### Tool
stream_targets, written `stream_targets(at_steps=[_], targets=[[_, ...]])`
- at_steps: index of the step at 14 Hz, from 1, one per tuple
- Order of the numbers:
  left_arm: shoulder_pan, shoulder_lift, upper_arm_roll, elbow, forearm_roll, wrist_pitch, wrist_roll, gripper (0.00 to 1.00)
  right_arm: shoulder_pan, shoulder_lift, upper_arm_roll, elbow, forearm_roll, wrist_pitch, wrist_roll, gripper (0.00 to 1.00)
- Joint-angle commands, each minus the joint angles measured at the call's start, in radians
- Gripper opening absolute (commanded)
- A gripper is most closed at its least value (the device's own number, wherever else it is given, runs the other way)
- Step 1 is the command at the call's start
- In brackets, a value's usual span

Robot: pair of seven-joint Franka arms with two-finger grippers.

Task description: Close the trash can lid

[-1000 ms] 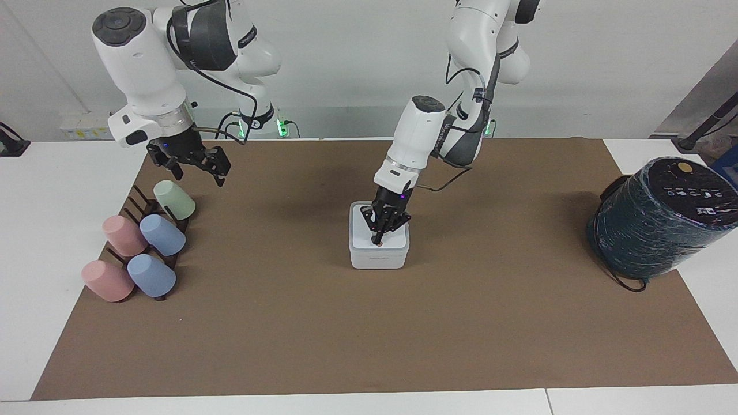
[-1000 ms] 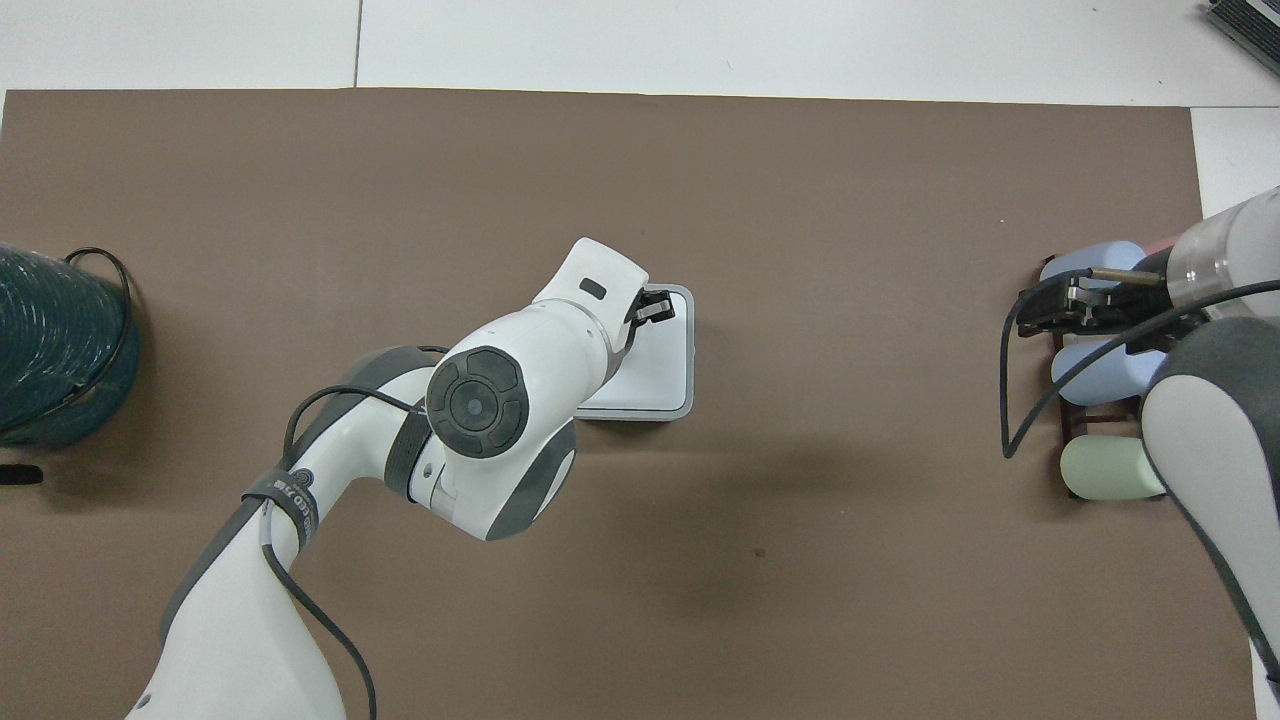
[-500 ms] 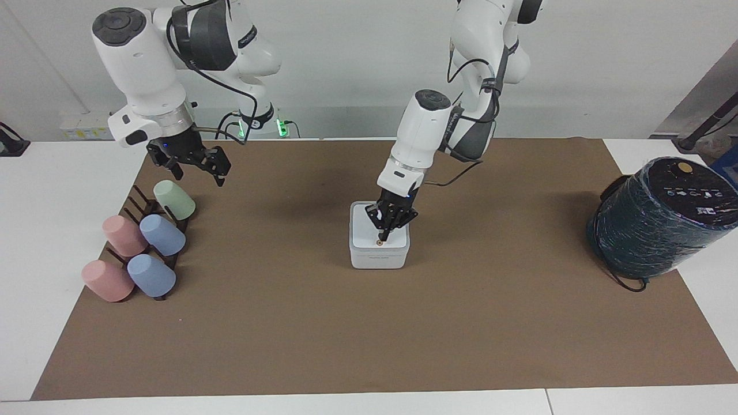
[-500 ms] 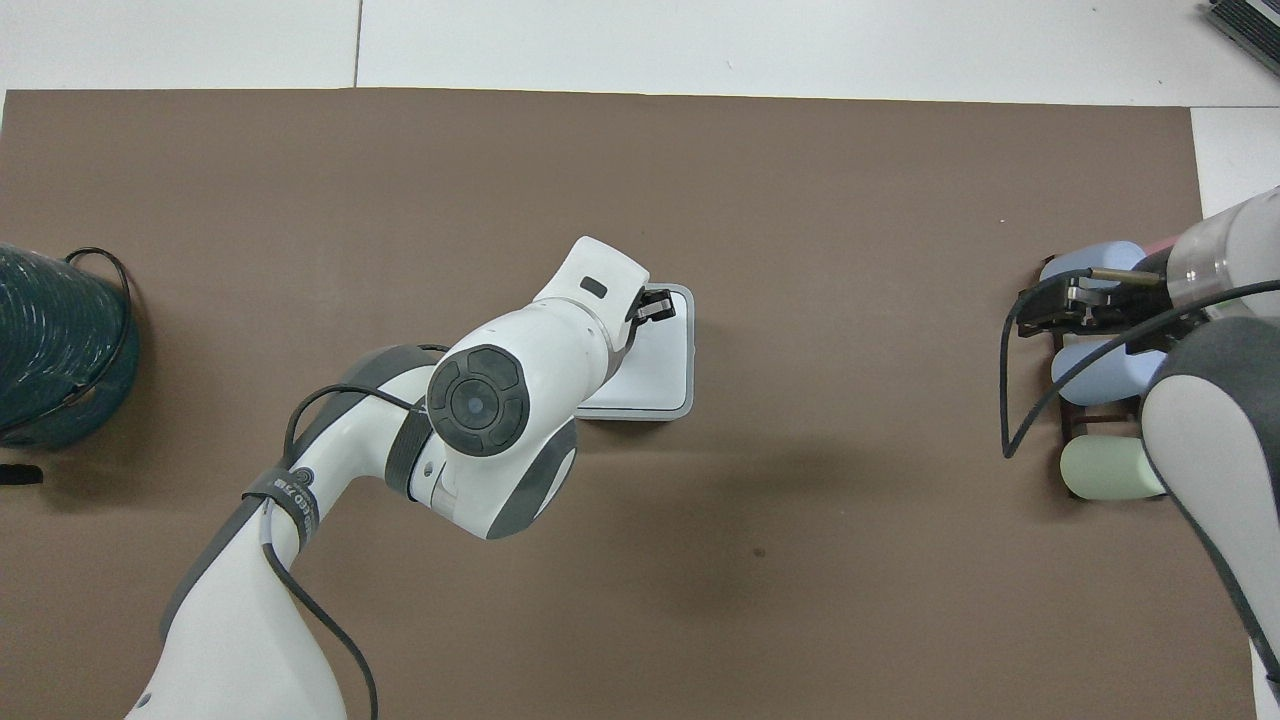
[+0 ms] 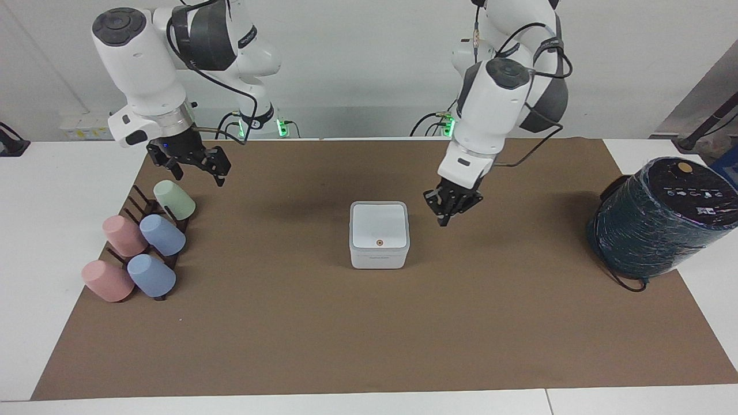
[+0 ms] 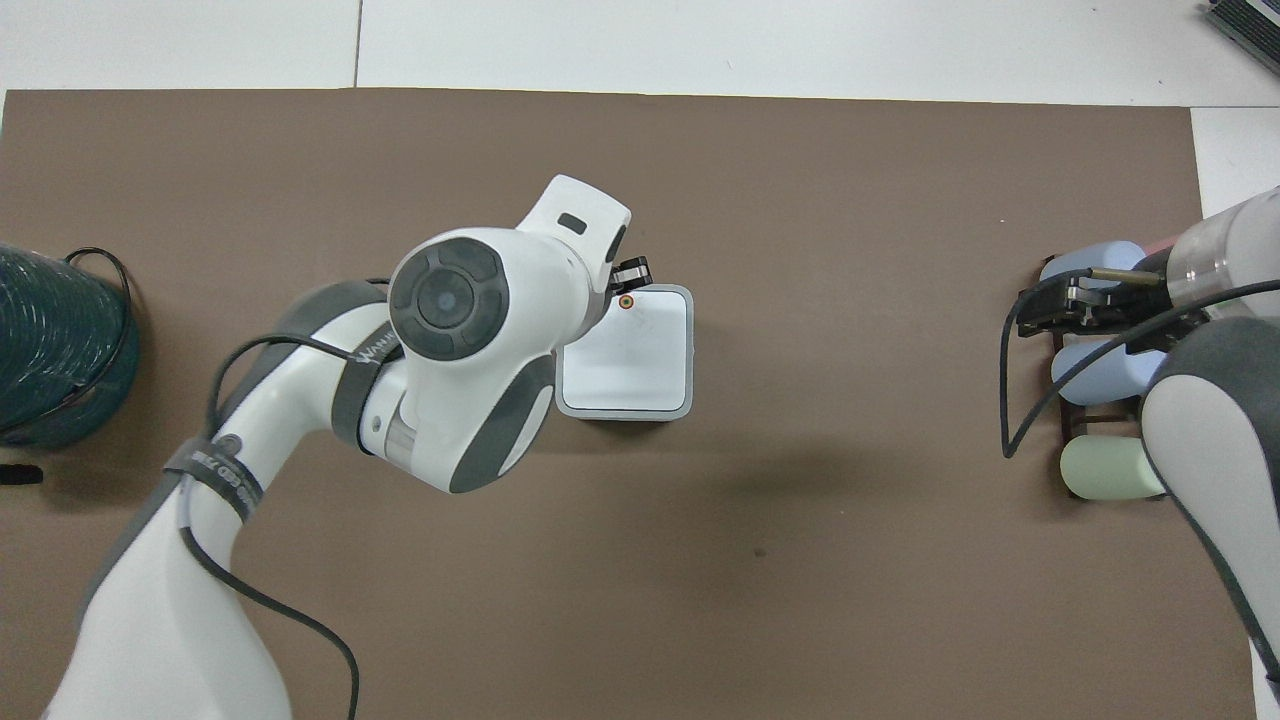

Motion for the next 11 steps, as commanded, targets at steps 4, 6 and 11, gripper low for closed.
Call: stream_targets(at_steps=[4,6,11], targets=[[0.19,-0.129,-0.007,-0.01,0.004,-0.184,0.292,0.12,-0.012,-0.013,0.004,-0.018,0.026,0.01,-0.027,1.0],[0.209,-0.15,-0.007,-0.01,0.032,-0.219,0.297,0.38,-0.012,-0.013,0.004,-0.018,0.026,0.01,-0.027,1.0],[0.195,-0.158,-0.014,-0.009,0.112,-0.209,0.302,1.0,-0.012,-0.013,0.004,-0.018,0.026,0.01,-0.026,1.0]])
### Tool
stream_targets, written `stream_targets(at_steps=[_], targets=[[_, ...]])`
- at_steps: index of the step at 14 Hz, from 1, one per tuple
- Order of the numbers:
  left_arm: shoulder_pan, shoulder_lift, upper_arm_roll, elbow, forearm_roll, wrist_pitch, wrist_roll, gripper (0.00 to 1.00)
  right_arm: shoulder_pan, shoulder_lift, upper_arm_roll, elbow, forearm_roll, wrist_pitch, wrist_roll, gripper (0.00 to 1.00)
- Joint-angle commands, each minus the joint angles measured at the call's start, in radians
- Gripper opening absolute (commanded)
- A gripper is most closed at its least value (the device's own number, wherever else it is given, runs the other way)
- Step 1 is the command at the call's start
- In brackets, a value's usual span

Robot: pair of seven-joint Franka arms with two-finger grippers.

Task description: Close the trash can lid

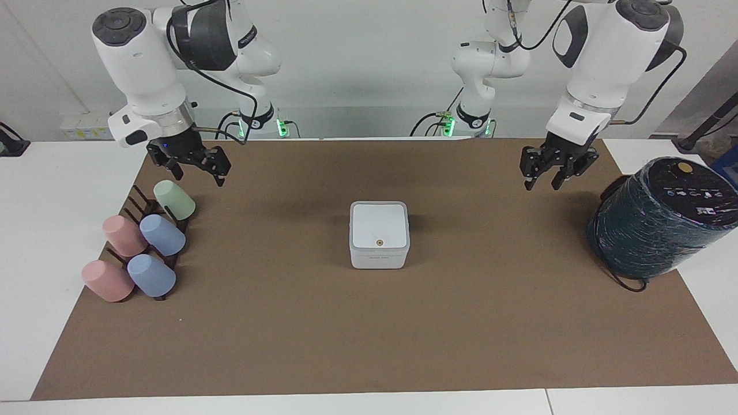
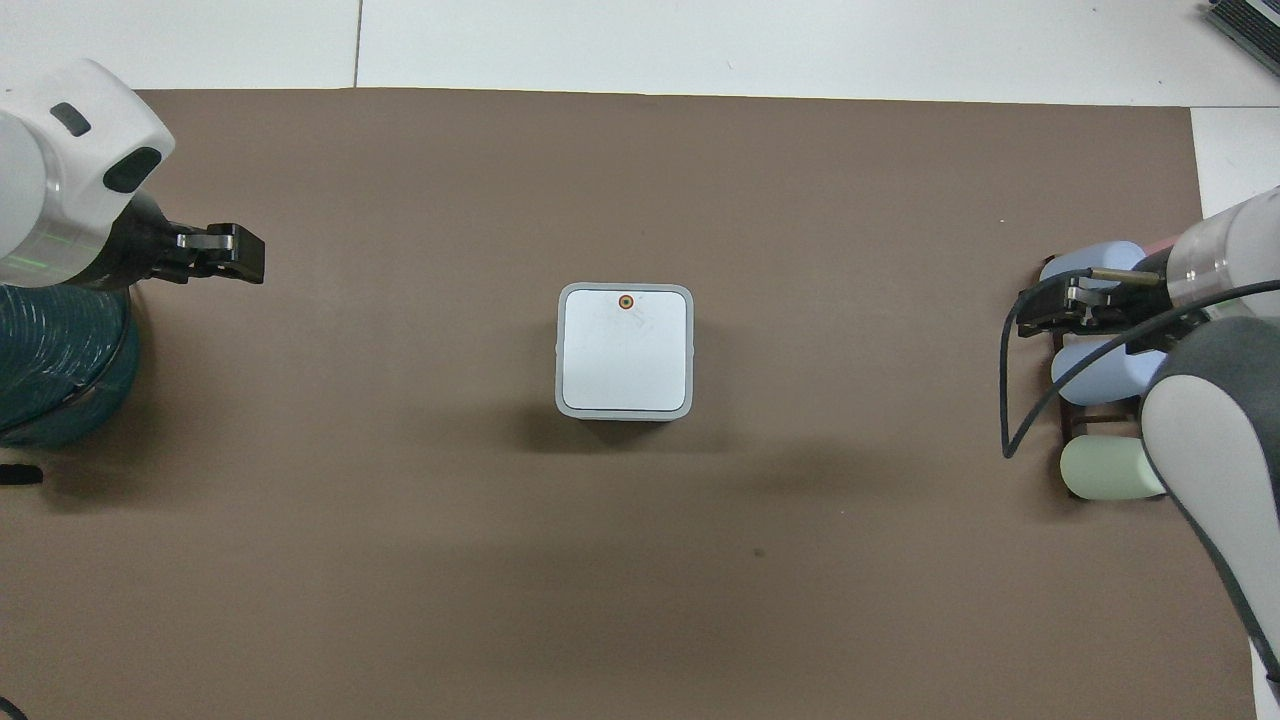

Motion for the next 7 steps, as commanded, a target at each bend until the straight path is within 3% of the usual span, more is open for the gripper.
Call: stream_targets(at_steps=[1,7], targets=[[-0.007,-0.011,-0.001,-0.009,0.027,-0.007,0.008,1.0,-0.012,-0.013,0.004,-0.018,0.026,0.01,-0.026,1.0],[0.004,-0.019,-0.001,-0.017,0.025,-0.002,0.009,1.0,-0.013,-0.013,0.004,-0.018,0.026,0.01,-0.026,1.0]])
